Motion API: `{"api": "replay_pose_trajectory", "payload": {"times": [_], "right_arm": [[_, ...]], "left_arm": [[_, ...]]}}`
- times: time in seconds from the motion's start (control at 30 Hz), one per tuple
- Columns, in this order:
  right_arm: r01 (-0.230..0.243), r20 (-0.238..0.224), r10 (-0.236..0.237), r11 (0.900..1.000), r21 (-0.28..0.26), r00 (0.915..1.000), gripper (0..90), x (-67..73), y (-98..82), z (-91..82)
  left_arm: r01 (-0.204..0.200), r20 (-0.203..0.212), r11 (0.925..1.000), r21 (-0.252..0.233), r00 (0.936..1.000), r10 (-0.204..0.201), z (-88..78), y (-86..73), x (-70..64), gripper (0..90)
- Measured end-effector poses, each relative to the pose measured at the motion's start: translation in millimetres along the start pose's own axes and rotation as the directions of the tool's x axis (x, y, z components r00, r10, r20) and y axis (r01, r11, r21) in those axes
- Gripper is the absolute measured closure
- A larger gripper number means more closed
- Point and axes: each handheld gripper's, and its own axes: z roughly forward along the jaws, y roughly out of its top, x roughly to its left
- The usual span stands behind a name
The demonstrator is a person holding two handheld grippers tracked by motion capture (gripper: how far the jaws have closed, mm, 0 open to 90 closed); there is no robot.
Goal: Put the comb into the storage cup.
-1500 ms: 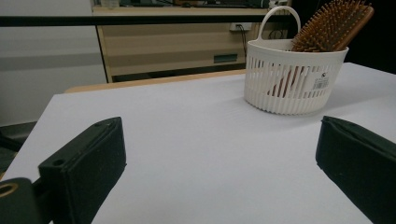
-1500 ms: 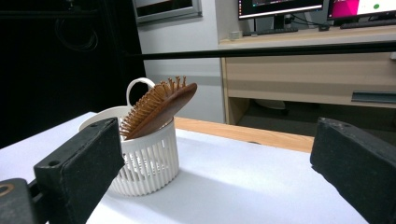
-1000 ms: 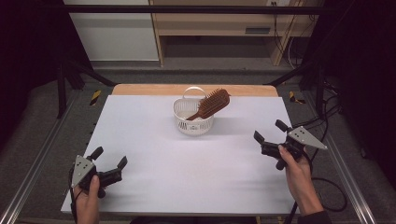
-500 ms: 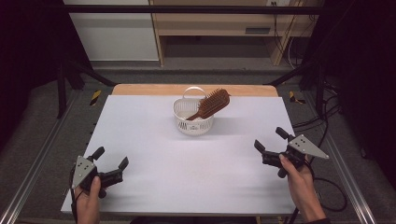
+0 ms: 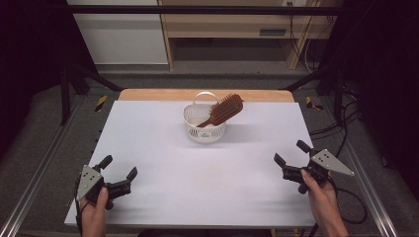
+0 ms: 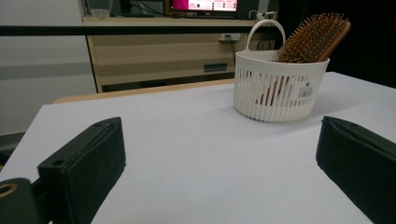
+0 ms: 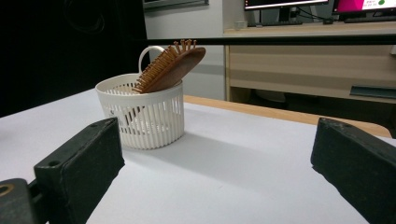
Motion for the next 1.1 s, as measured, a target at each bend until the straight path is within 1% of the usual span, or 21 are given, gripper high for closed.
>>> {"api": "replay_pose_trajectory", "payload": {"times": [0.17, 0.33, 0.57, 0.8, 1.1], "right_arm": [[0.006, -0.008, -0.006, 1.0, -0.005, 0.9999, 2.6, 0.6, 0.2, -0.9], [0.011, -0.028, -0.011, 1.0, -0.005, 0.9995, 2.6, 4.2, -1.3, -2.4], [0.024, -0.045, -0.024, 1.0, 0.0, 0.9987, 2.6, 8.9, -10.7, -5.3], [0.019, -0.052, -0.019, 1.0, 0.002, 0.9985, 2.6, 10.4, -17.7, -5.8], [0.016, -0.06, -0.016, 1.0, 0.002, 0.9981, 2.6, 13.5, -24.9, -4.2]], "left_arm": [[-0.006, 0.01, 1.0, -0.003, 0.9999, 0.006, -0.4, 0.7, -2.2, 1.2], [-0.008, 0.017, 1.0, -0.002, 0.9998, 0.008, -0.6, 0.7, -3.7, 1.2], [-0.018, 0.031, 0.9998, -0.004, 0.9994, 0.018, -1.2, 1.1, -5.8, 1.2], [-0.034, 0.043, 0.9994, 0.0, 0.9985, 0.034, -1.3, 0.9, -7.6, 1.2], [-0.043, 0.055, 0.9991, 0.006, 0.9976, 0.043, -0.5, 0.5, -10.0, 1.2]]}}
